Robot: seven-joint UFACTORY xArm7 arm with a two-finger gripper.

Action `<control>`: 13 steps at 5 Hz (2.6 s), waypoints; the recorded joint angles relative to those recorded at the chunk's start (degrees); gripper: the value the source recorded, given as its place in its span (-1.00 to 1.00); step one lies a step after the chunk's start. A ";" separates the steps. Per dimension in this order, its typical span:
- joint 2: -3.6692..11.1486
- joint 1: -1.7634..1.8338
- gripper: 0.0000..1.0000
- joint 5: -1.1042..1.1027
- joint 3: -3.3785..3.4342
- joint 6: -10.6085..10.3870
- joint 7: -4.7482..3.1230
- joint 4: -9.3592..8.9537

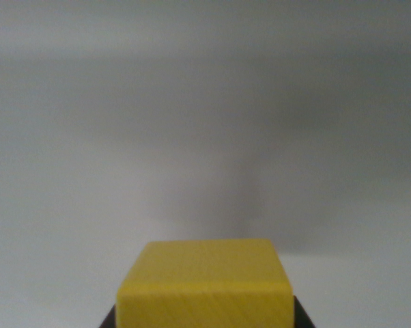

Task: Pick yellow cube

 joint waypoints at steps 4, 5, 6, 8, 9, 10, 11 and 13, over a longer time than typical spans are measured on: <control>-1.44 -0.01 1.00 -0.09 -0.03 4.50 0.21 3.06; -1.44 -0.01 1.00 -0.09 -0.03 4.50 0.21 3.06; -2.24 -0.02 1.00 -0.14 -0.04 7.01 0.33 4.77; -3.08 -0.03 1.00 -0.20 -0.06 9.63 0.45 6.55; -3.08 -0.03 1.00 -0.20 -0.06 9.63 0.45 6.55; -3.94 -0.03 1.00 -0.25 -0.08 12.32 0.58 8.38; -3.94 -0.03 1.00 -0.25 -0.08 12.32 0.58 8.38; -4.82 -0.04 1.00 -0.31 -0.09 15.04 0.71 10.23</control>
